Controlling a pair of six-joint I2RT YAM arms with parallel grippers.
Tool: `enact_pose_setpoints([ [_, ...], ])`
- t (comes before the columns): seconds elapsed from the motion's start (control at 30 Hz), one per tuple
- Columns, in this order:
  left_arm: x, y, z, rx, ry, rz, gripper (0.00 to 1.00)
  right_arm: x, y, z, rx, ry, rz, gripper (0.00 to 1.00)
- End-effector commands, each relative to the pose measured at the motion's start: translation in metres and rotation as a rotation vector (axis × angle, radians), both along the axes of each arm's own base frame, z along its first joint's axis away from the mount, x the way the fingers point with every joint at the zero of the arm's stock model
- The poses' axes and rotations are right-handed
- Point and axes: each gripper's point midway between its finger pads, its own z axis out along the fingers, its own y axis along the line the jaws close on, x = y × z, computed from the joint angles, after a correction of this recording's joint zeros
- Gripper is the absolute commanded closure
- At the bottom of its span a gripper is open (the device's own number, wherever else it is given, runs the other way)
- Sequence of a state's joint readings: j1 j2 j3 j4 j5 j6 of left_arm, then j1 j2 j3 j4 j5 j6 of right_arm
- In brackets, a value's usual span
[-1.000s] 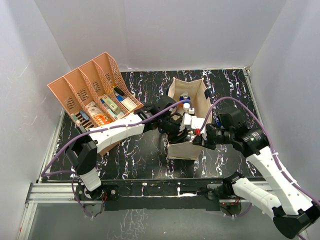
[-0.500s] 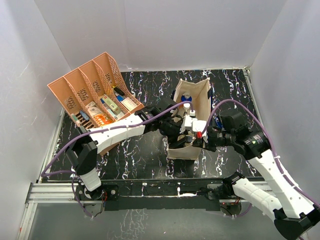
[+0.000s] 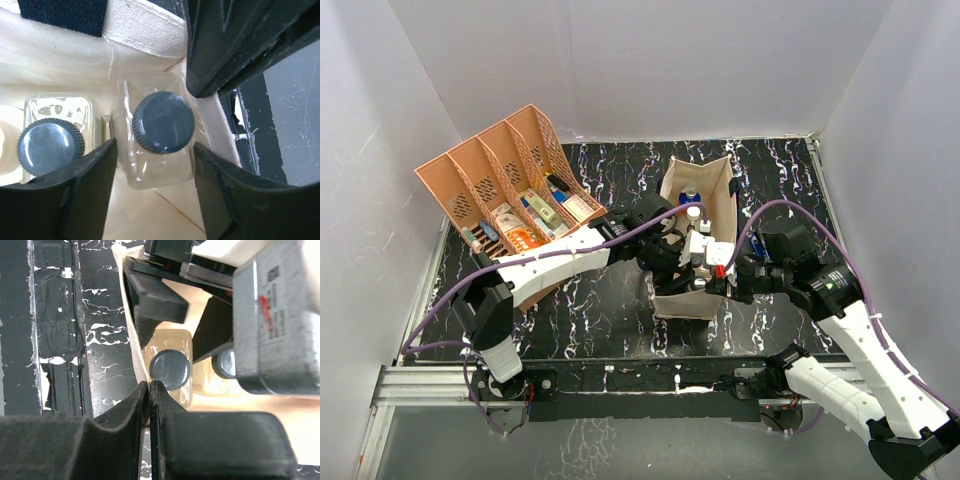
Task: Place the personal care products into the canvas bag
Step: Place the care product in the canvas bag.
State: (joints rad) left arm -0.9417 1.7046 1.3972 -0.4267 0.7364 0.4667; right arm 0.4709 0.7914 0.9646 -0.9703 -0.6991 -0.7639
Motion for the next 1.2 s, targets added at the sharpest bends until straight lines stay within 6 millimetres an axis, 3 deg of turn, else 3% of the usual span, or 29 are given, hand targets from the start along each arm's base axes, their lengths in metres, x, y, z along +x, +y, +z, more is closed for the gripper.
enact_pose_setpoints([
  [0.0,-0.029,0.006,0.031,-0.046,0.070,-0.066,0.49,0.001,-0.003,0.004,-0.006,-0.046,0.013,0.88],
  [0.13,-0.031,0.005,0.029,-0.048,0.081,-0.068,0.63,-0.003,-0.004,0.004,-0.015,-0.054,0.038,0.79],
  [0.33,-0.031,0.009,0.034,-0.048,0.063,-0.070,0.77,-0.007,-0.006,0.001,-0.030,-0.045,0.052,0.74],
  [0.47,-0.033,0.014,0.036,-0.042,0.056,-0.068,0.92,-0.010,-0.007,-0.009,-0.056,-0.024,0.074,0.72],
  [0.6,-0.035,0.021,0.036,-0.027,0.049,-0.063,0.95,-0.011,-0.007,-0.012,-0.060,-0.021,0.086,0.71],
  [0.7,-0.035,0.025,0.041,-0.022,0.033,-0.054,0.91,-0.012,-0.009,-0.015,-0.075,-0.018,0.096,0.71],
  [0.87,-0.033,0.027,0.056,-0.039,-0.004,-0.049,0.73,-0.013,-0.010,-0.018,-0.086,-0.016,0.106,0.71],
  [1.17,-0.034,0.033,0.066,-0.044,-0.036,-0.050,0.49,-0.008,-0.007,-0.015,-0.073,-0.020,0.090,0.71],
])
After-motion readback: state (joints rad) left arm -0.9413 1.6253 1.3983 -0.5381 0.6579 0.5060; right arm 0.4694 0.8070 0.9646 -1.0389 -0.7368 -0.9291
